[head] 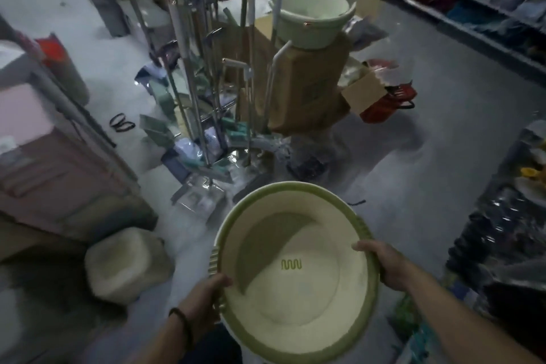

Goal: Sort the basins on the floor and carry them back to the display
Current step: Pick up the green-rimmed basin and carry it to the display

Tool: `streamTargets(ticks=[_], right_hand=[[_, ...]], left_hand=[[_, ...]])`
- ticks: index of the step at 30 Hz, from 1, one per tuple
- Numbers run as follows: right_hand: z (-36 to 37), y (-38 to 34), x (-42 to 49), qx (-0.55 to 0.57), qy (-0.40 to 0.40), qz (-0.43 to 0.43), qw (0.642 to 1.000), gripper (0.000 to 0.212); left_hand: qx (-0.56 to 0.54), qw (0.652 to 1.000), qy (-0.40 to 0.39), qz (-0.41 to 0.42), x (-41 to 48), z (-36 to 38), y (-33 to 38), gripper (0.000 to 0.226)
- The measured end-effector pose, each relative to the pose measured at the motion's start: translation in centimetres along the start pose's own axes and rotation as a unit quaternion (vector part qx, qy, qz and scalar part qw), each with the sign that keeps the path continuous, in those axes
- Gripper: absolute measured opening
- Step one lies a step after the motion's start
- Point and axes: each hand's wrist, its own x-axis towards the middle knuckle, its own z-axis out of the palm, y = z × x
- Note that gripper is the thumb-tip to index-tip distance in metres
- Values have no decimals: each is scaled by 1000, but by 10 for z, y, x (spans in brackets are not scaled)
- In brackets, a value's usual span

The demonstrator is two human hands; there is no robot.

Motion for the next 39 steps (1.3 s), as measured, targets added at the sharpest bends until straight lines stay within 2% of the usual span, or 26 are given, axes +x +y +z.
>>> streamTargets(ticks=[3,8,11,13,15,18,19,21,22,24,28,31,33,35,37,39], right_hand=[[-10,-35,60,-52,-16,22,998,51],[-16,-66,179,-144,-15,18,989,65],[-15,-75,251,-176,-24,18,984,50],[-11,-75,305,-191,-45,30,980,48],[-8,-71,358,-217,-64,44,973,49],[2,-61,425,-244,-91,57,964,35],[6,-59,448,-246,-105,55,962,40],[15,-49,485,-249,-156,54,954,63],[19,-42,497,-242,-183,52,951,69],[26,-31,512,-231,-193,41,953,65],[31,-18,518,-254,-185,35,949,46],[35,-1,532,-294,-99,40,950,26],[40,7,536,-312,-38,5,949,16],[46,7,530,-346,-5,-25,938,12],[51,-6,510,-399,-19,-29,916,16],[56,-28,481,-479,-51,-34,876,24]], left_hand=[[-12,1000,0,-29,54,3,-13,70],[53,998,-7,13,139,16,11,76],[108,994,4,-9,202,14,-7,92],[66,995,42,-54,243,6,-24,97],[76,992,84,-61,277,8,-29,76],[30,989,134,-57,324,8,-41,56],[8,986,154,-67,340,5,-49,49],[-68,976,187,-84,366,-2,-72,47],[-118,967,205,-98,374,-4,-82,48],[-170,950,238,-112,385,-3,-95,37],[-165,935,284,-130,381,10,-109,34],[-165,932,303,-109,389,16,-98,25],[-149,927,326,-108,406,10,-98,35],[-135,924,338,-122,418,0,-101,53],[-117,924,341,-128,409,-1,-91,50],[-75,929,341,-119,363,24,-46,40]])
